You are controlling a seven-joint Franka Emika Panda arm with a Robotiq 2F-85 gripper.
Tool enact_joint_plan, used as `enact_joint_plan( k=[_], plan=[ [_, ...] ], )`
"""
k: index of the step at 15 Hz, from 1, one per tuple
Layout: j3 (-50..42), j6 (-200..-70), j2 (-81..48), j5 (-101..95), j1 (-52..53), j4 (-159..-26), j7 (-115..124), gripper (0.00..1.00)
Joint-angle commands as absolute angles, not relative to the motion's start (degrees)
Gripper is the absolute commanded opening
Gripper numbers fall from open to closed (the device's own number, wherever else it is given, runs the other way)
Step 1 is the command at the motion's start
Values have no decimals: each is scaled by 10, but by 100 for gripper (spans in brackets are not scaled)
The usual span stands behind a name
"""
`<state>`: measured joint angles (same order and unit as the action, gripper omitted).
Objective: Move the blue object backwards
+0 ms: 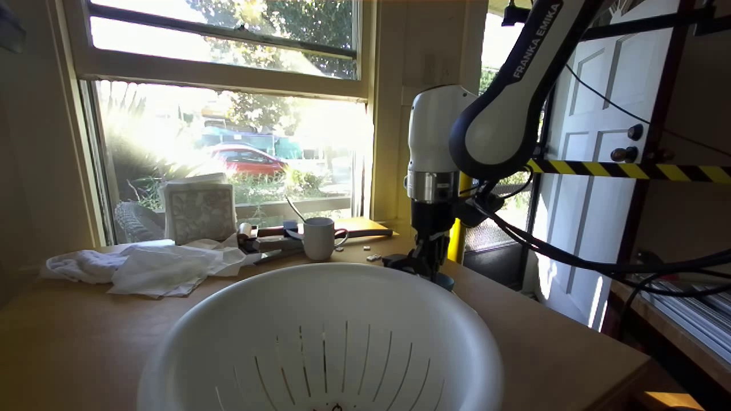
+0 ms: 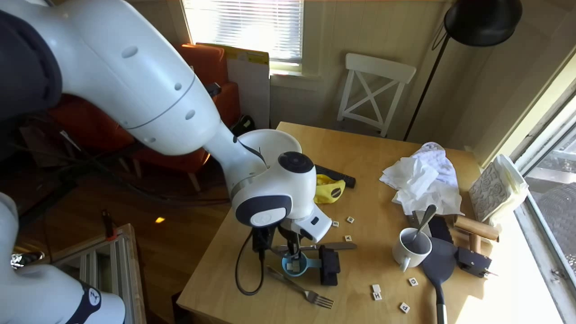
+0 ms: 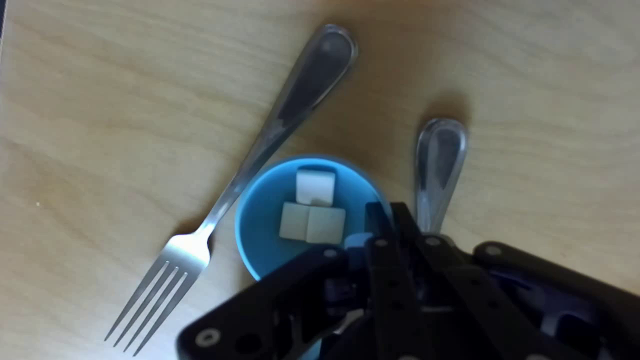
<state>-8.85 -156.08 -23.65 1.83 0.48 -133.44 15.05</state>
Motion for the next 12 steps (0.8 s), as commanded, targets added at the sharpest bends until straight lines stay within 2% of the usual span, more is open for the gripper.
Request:
enact_joint_plan(
  k=[1,11,12],
  plan=[
    [-97,-1535,-257,12,17,-1306,184,1],
    [-68,-1485,-267,36,0,-1291,160,2],
    [-68,-1480,-266,36,0,-1290,162,30]
  ],
)
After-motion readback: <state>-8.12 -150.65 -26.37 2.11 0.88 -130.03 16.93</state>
